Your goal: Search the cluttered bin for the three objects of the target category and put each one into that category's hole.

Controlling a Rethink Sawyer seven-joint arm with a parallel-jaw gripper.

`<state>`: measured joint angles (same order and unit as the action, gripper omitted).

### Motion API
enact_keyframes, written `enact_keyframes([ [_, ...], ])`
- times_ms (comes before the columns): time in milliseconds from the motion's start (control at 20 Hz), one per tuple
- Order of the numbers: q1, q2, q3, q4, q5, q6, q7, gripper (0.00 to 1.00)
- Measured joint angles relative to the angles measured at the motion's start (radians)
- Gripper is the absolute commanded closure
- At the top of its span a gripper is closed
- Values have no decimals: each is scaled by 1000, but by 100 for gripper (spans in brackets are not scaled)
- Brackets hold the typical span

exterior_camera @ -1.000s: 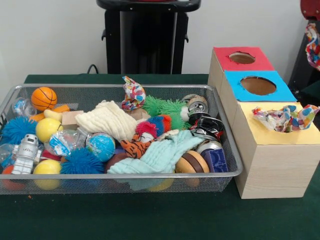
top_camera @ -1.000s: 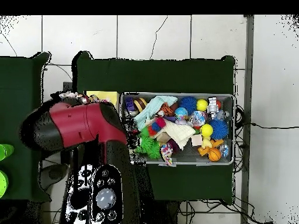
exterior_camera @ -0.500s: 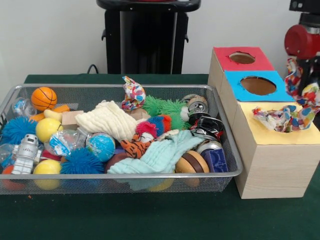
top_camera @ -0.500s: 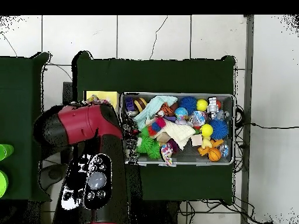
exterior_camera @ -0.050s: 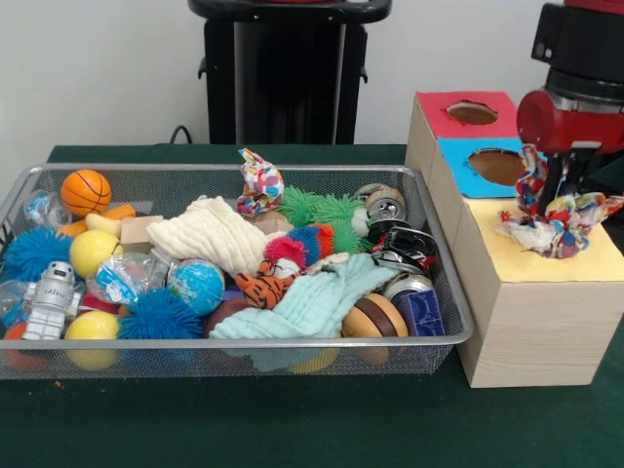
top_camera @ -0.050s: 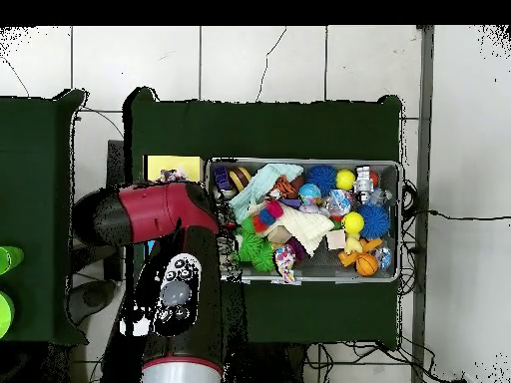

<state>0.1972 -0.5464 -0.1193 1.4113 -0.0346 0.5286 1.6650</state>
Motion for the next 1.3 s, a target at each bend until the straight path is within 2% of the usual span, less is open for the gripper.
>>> enact_keyframes([
  [250,-6,37,-1,-15,32,-44,0,100],
  [650,-1,80,-25,-30,38,-130,0,100],
  [700,-1,107,-32,-40,38,-151,0,0],
  [1300,15,130,-52,-53,51,-153,0,0],
])
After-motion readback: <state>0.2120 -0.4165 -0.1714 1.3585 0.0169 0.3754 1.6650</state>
